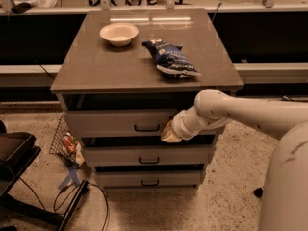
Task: Close top drawer
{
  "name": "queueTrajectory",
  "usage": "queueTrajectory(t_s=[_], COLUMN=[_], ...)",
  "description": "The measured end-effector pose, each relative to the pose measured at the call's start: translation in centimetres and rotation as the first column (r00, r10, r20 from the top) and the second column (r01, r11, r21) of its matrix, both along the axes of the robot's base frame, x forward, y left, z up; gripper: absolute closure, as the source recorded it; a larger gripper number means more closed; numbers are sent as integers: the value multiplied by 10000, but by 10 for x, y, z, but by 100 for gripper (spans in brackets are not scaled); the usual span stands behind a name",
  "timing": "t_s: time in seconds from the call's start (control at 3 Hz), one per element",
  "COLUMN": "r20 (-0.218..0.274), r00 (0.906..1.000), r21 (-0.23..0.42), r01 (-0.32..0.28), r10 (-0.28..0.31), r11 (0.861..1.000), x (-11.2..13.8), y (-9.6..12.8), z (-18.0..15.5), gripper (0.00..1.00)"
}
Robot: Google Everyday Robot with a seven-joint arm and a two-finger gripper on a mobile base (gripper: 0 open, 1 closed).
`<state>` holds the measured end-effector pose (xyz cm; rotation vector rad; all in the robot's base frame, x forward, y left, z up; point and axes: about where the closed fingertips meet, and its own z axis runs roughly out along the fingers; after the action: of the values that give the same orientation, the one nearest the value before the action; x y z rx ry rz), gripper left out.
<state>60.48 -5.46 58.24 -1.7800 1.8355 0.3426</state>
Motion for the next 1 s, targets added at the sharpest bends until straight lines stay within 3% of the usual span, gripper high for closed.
queueTrajectory(t_s=[0.33,0.67,1.0], r20=[-507,-1381,-2310], r00=[9986,9842,9440], r21=[580,1970,2677], r01=[208,1368,2945], r10=[-178,-1107,-2356], r11=[9981,9708,9174], x=[-9,-19,-50], y=[-26,-117,-228], z=[-5,-15,-12], gripper=[100,100,100])
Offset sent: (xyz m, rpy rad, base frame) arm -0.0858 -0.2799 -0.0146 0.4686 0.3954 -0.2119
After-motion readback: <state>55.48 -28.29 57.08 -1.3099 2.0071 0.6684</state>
